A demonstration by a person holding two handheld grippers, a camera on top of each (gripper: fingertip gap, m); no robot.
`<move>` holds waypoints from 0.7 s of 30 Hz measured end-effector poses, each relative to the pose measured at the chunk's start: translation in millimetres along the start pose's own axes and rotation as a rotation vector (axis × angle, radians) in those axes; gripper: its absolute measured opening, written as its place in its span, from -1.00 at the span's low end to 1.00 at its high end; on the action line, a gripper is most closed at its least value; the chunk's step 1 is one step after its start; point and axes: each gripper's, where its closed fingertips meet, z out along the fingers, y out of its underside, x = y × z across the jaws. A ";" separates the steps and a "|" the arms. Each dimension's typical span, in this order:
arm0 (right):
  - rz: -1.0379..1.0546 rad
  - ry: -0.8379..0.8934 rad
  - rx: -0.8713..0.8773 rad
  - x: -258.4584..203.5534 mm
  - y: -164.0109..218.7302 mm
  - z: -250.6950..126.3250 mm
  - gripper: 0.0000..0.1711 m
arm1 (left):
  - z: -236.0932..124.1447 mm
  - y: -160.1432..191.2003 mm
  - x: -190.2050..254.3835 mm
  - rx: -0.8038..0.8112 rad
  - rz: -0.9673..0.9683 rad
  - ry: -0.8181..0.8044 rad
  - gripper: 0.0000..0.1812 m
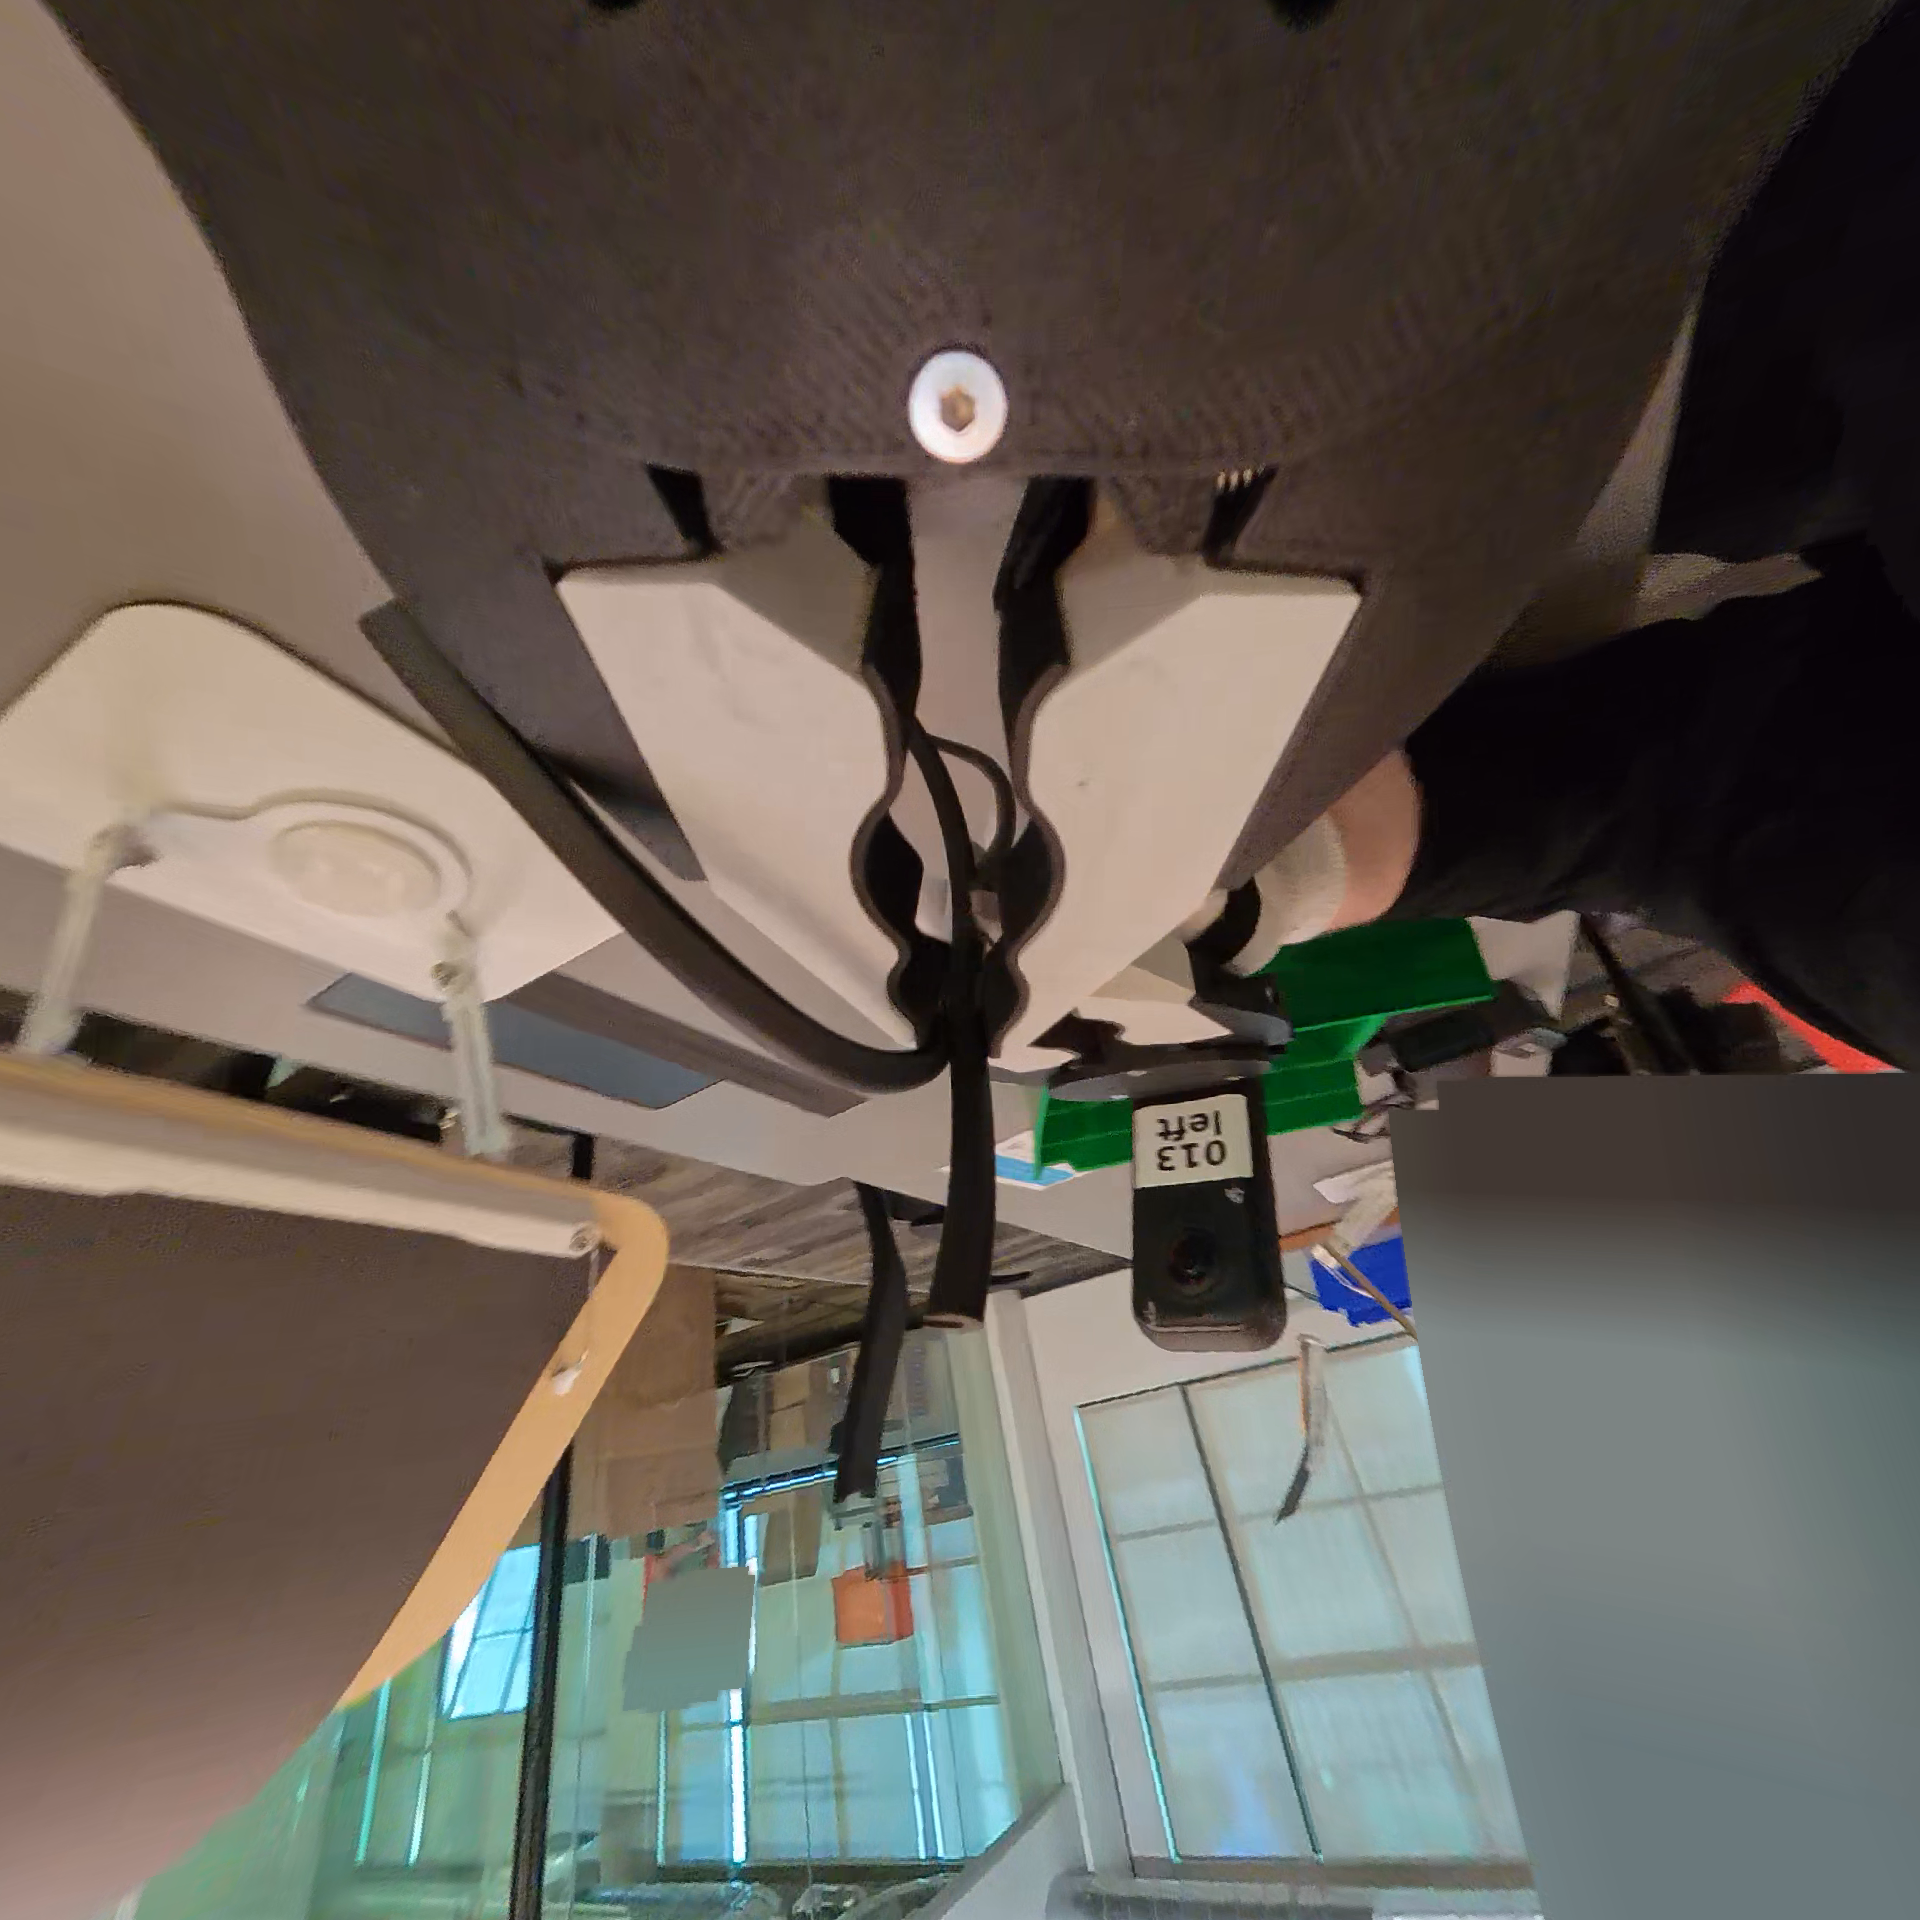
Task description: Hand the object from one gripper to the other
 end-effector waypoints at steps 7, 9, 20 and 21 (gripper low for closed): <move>-0.414 0.240 0.013 25.8 -53.5 -17.5 -0.93 | -13.3 -15.0 0.5 -0.025 -0.145 0.084 -0.83; -0.478 0.185 0.088 4.8 -72.6 -16.3 -0.94 | -10.4 -14.2 22.5 -0.004 -0.383 0.292 -0.63; -0.508 -0.029 0.088 -63.9 -43.7 -12.8 -0.94 | -7.4 -32.0 25.9 0.278 -0.705 0.458 -0.38; -0.507 -0.038 0.082 -64.3 -41.3 -15.0 -0.93 | -8.2 -32.4 28.2 0.277 -0.709 0.477 -0.40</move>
